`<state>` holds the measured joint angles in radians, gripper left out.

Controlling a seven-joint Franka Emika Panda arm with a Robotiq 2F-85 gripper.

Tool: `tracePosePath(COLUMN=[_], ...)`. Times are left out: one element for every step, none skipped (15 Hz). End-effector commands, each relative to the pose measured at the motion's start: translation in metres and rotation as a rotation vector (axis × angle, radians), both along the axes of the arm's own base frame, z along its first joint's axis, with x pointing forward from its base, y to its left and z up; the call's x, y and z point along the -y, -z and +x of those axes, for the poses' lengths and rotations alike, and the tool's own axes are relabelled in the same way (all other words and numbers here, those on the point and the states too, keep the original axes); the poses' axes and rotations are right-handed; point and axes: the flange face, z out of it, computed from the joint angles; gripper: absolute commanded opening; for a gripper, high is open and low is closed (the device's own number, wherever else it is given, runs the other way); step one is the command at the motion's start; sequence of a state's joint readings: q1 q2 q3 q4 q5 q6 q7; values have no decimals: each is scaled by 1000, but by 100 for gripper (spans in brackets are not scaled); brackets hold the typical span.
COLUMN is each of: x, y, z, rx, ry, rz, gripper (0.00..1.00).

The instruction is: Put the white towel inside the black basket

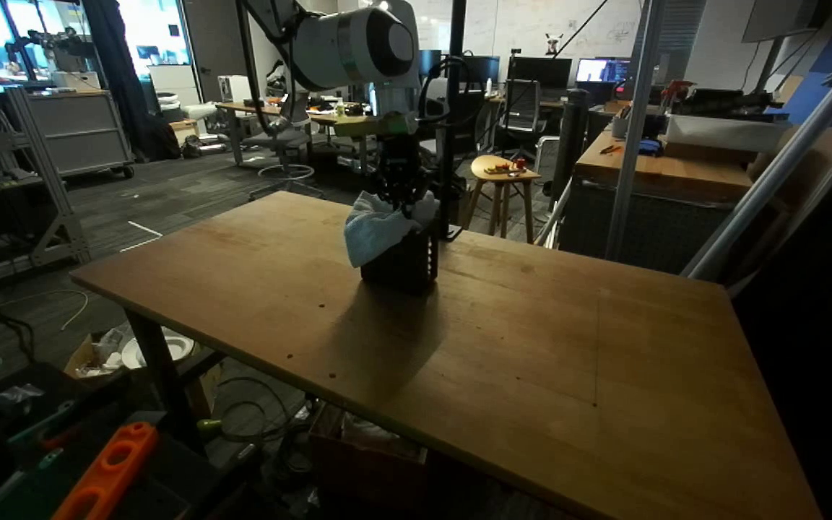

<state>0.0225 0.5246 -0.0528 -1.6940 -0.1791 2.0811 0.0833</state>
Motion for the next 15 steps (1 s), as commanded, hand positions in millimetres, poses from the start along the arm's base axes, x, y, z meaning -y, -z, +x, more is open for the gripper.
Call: tracePosePath(x=[0,-1,-1,-1,-1,-2,-3,-4,-5,-6,-8,-11,-15,-19,-23], y=[14,14,14,14,15,16,16,15,14,14,14,15,19,23,28], z=[2,3,4,4,5,5,6,7,10,12,16,19,21,23,24], rx=[-2,-4,-4,-5,-5,-5,-3,5,18,30,45,56,55,51,46], ry=[7,1,-3,-5,-8,-10,-13,-15,-13,-13,-14,-18,-24,-31,-39], rz=[31,32,29,30,30,31,32,32,34,35,38,41,45,49,52], gripper=[4,4,4,4,4,4,4,4,4,4,4,4,4,4,4])
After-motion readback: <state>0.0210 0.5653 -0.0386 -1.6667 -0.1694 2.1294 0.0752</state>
